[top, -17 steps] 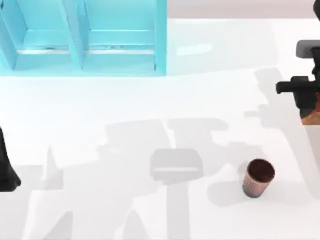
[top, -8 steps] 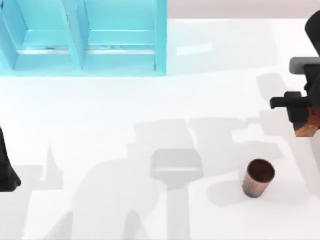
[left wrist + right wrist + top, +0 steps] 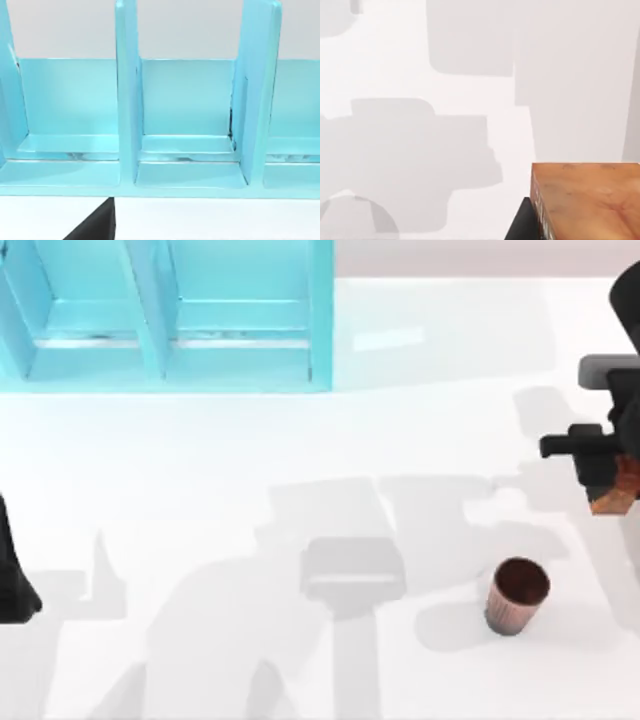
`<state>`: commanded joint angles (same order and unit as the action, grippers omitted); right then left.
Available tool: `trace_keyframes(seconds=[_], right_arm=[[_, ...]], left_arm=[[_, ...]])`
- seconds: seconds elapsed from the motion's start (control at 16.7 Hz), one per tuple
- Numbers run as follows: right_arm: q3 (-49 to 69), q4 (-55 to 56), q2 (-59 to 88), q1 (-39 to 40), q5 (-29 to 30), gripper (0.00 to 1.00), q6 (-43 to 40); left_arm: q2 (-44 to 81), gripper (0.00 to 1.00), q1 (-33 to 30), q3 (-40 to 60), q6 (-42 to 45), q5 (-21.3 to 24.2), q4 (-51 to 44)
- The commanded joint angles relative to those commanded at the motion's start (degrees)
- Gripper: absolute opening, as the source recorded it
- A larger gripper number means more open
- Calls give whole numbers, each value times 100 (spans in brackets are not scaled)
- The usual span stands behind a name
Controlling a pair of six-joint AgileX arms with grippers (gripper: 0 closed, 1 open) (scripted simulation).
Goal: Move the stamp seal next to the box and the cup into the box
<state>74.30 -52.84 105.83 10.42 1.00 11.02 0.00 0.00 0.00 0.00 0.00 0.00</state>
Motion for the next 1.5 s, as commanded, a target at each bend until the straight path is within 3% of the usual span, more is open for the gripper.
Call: trace_keyframes(seconds=[0.48,1.14,1.5], right_arm=[[0,0,0,0,0,98,0],[88,-90,-16,24,-3,100,-12],[1227,-1380,-121,-10,-6,100,-9]], left_arm=[[0,100,0,0,0,0,0],[0,100,0,0,0,0,0],[0,100,0,0,0,0,0]])
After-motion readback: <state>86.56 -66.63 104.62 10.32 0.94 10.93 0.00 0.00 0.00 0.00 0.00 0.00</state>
